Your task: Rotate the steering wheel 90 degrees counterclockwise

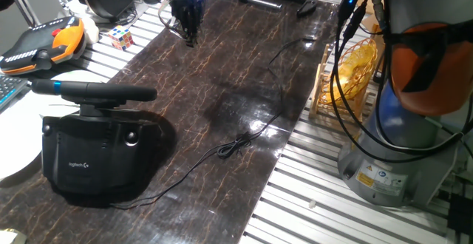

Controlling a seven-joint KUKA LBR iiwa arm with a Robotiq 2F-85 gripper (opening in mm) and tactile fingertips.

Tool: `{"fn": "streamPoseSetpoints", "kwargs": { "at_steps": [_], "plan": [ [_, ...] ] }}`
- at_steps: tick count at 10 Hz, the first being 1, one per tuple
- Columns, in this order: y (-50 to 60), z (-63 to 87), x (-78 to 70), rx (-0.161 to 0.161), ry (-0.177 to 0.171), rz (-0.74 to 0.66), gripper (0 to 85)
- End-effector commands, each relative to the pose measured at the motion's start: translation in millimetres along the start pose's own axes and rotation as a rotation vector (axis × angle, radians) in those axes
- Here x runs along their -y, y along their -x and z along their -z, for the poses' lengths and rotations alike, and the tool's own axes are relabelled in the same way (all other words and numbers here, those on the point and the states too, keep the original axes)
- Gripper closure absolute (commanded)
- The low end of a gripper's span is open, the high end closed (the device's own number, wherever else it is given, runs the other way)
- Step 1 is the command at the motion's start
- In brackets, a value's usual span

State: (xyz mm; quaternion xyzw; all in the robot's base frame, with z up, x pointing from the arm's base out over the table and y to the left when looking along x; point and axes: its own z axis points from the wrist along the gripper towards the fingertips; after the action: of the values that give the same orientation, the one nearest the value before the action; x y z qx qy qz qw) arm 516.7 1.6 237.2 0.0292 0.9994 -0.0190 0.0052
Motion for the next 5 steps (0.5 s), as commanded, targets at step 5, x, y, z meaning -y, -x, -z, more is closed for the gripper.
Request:
{"fn": "streamPoseSetpoints", "kwargs": {
  "at_steps": [5],
  "plan": [
    [2.0, -4.1, -2.7, -0.01, 0.031, -0.143, 84.3]
  ]
}}
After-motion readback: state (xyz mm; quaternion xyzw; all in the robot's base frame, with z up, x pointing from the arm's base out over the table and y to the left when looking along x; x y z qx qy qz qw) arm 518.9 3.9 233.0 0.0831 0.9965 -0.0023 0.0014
